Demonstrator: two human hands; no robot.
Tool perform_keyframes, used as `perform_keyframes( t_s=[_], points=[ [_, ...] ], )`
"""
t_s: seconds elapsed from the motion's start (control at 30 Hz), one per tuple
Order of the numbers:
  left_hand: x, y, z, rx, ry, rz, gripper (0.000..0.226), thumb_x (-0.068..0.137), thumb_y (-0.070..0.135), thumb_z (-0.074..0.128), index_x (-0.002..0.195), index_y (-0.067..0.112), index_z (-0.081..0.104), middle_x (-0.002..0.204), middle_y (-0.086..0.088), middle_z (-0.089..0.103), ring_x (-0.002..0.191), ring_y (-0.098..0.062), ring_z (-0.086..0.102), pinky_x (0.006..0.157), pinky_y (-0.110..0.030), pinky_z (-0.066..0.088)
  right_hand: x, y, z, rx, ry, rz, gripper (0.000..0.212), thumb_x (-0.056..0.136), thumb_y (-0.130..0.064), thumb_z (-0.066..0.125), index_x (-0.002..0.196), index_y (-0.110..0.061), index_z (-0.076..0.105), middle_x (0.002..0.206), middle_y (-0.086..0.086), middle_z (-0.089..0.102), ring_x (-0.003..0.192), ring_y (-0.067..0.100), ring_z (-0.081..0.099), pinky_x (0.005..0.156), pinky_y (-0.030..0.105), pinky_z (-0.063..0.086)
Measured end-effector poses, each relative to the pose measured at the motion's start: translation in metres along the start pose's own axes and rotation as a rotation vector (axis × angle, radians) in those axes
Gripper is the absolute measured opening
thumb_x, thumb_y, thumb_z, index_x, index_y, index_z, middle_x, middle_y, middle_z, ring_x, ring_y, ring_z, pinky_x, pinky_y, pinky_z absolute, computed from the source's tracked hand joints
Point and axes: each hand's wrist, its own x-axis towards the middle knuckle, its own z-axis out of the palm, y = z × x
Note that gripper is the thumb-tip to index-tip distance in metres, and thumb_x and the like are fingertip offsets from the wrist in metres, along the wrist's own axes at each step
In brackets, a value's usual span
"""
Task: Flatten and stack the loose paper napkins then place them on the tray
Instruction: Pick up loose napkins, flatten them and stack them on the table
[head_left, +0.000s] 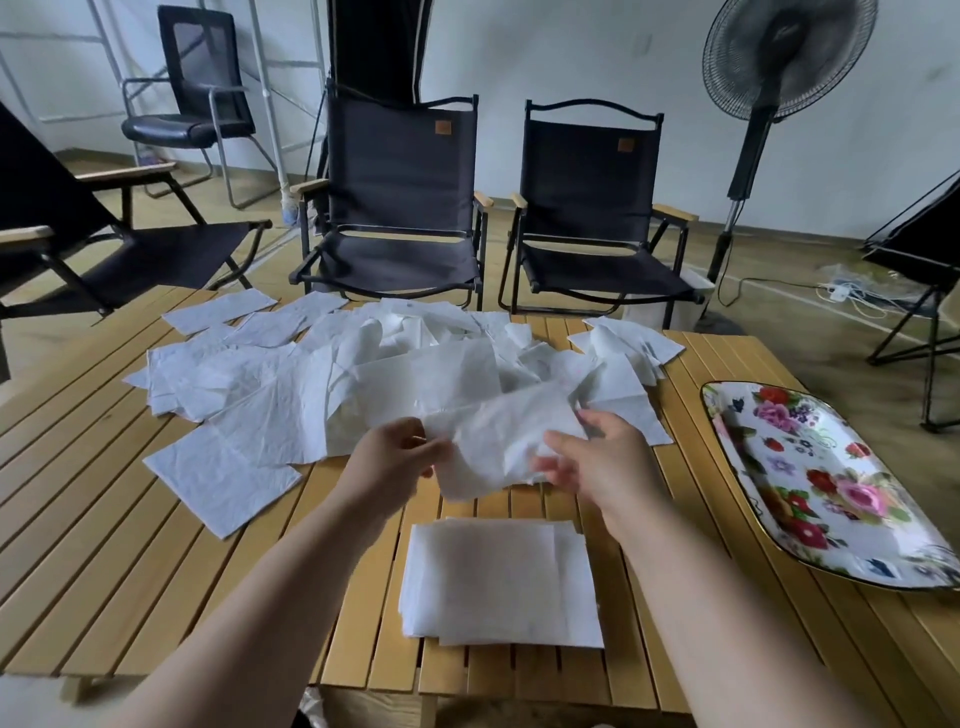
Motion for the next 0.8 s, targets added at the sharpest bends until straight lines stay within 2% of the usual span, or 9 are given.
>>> perform_keyframes(
  t_s=[0.1,0.3,0.4,0.47,0.53,0.6,0.67,0.73,0.8],
  points=[
    [0.008,-0.003,0.002,0.265,0.106,0.164,0.012,0.094,0.021,0.065,0.087,0.012,0.068,0.084,-0.002,0.069,0.081,-0.023,0.063,0.073,-0.034,0.050,0.005,0.002,-0.006,-0.417,0.027,-0.045,0.058,0.085,-0.024,0.080,0.137,-0.020,0.055,0.121,0.007,0.067,0.080,0.016,0.069,0.052,0.018,0.046],
    [-0.012,0.013,0.001,0.481,0.164,0.569,0.014,0.097,0.022,0.062,0.107,0.014,0.068,0.096,0.004,0.067,0.076,-0.013,0.054,0.064,-0.017,0.041,-0.004,0.005,-0.009,-0.670,-0.099,-0.156,0.118,0.073,-0.036,0.088,0.157,-0.044,0.005,0.161,-0.002,0.024,0.145,0.029,0.029,0.109,0.052,0.041],
    [-0.023,0.012,-0.009,0.449,0.094,0.675,0.005,0.096,0.020,0.063,0.097,0.016,0.065,0.085,0.008,0.063,0.078,-0.006,0.054,0.067,-0.005,0.039,-0.009,0.001,-0.014,-0.609,-0.166,-0.262,0.098,0.076,-0.031,0.088,0.151,-0.048,0.026,0.163,-0.010,0.019,0.149,0.023,0.021,0.117,0.054,0.033],
    [-0.028,0.008,-0.018,0.419,0.058,0.663,0.006,0.096,0.021,0.063,0.091,0.023,0.060,0.080,0.016,0.059,0.078,-0.001,0.055,0.067,-0.007,0.040,-0.010,0.001,-0.020,-0.576,-0.213,-0.337,0.046,0.082,-0.028,0.083,0.121,-0.042,0.062,0.157,-0.013,0.037,0.145,0.017,0.033,0.116,0.045,0.034],
    [-0.033,0.006,-0.025,0.299,0.003,0.623,0.014,0.096,0.021,0.063,0.084,0.027,0.058,0.079,0.014,0.062,0.074,-0.005,0.056,0.067,-0.012,0.043,-0.015,0.002,-0.026,-0.528,-0.238,-0.361,0.009,0.088,-0.028,0.076,0.088,-0.035,0.070,0.130,-0.017,0.064,0.129,0.012,0.055,0.110,0.042,0.043],
    [-0.039,0.009,-0.030,0.098,-0.077,0.548,0.020,0.096,0.017,0.063,0.083,0.031,0.064,0.081,0.011,0.068,0.078,-0.006,0.063,0.072,-0.018,0.048,-0.018,0.003,-0.031,-0.458,-0.245,-0.375,0.008,0.093,-0.026,0.070,0.086,-0.029,0.068,0.102,-0.013,0.074,0.105,0.009,0.067,0.101,0.045,0.052],
    [-0.044,0.011,-0.033,-0.060,-0.132,0.479,0.024,0.095,0.013,0.064,0.083,0.033,0.069,0.082,0.008,0.071,0.081,-0.006,0.066,0.075,-0.020,0.050,-0.025,0.000,-0.034,-0.409,-0.239,-0.399,0.006,0.095,-0.022,0.067,0.092,-0.026,0.065,0.095,-0.008,0.074,0.097,0.008,0.069,0.099,0.047,0.054],
    [-0.047,0.012,-0.036,-0.159,-0.180,0.437,0.009,0.093,0.018,0.065,0.091,0.023,0.072,0.087,0.000,0.072,0.086,-0.014,0.067,0.081,-0.031,0.050,-0.031,-0.001,-0.037,-0.389,-0.252,-0.427,0.019,0.092,-0.025,0.072,0.107,-0.031,0.061,0.106,-0.011,0.069,0.104,0.006,0.064,0.100,0.044,0.052],
    [-0.053,0.015,-0.037,-0.173,-0.257,0.429,0.012,0.093,0.020,0.060,0.097,0.017,0.072,0.092,-0.008,0.071,0.089,-0.021,0.066,0.084,-0.034,0.048,-0.038,-0.002,-0.037,-0.455,-0.329,-0.402,0.062,0.083,-0.031,0.082,0.133,-0.045,0.048,0.135,-0.019,0.052,0.124,0.002,0.050,0.105,0.036,0.046]
  ],
)
